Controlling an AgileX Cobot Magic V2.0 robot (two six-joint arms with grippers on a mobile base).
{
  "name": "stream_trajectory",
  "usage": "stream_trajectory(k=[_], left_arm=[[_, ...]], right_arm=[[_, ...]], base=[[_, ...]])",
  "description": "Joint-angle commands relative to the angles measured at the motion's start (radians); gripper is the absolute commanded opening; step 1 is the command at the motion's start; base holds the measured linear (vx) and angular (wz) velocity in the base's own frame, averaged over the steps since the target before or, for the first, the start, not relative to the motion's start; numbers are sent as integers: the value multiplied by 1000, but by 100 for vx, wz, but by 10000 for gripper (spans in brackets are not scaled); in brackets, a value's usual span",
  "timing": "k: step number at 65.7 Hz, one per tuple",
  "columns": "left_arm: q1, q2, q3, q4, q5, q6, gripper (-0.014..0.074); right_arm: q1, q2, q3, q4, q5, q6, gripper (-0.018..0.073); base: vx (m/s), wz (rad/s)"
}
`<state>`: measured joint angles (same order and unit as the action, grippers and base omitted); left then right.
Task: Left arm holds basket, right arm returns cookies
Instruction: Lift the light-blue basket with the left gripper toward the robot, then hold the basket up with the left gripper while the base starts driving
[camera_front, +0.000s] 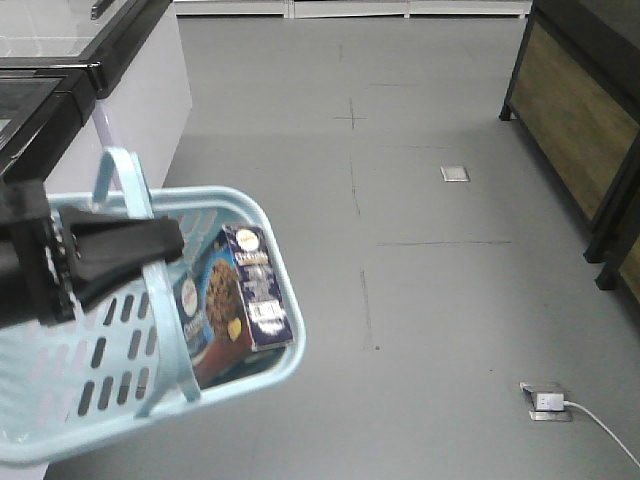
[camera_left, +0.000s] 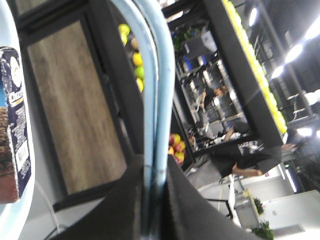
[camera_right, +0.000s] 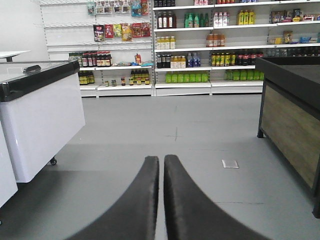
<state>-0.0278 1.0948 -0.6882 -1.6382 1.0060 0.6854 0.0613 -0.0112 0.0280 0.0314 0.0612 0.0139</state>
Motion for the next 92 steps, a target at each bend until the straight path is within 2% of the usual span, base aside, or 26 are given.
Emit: stream_trajectory(k=[1,16,28,44,53,81,92], left_arm=[[-87,-54,40,-145,-35,32,-5],[-252,-62,112,-145,-110,81,-5],[-340,-62,123,-145,-166,95,-5],[-352,-43,52,-145,-146,102,-5],[-356,25,3,-145,-60,102,-5],[-479,225,-116,-145,-37,115,-5],[-503,255,-185,-145,-64,105,-5]], right_arm=[[-1,-14,18,-8,-70,-4,-11],[-1,-14,18,-8,-70,-4,-11],[-1,-14,18,-8,-70,-4,-11],[-1,-14,18,-8,-70,-4,-11],[-1,-14,18,-8,-70,-4,-11],[-1,-14,18,-8,-70,-4,-11],[-1,-14,18,-8,-70,-4,-11]], base=[[0,0],[0,0],[0,0],[0,0],[0,0],[0,0],[0,0]])
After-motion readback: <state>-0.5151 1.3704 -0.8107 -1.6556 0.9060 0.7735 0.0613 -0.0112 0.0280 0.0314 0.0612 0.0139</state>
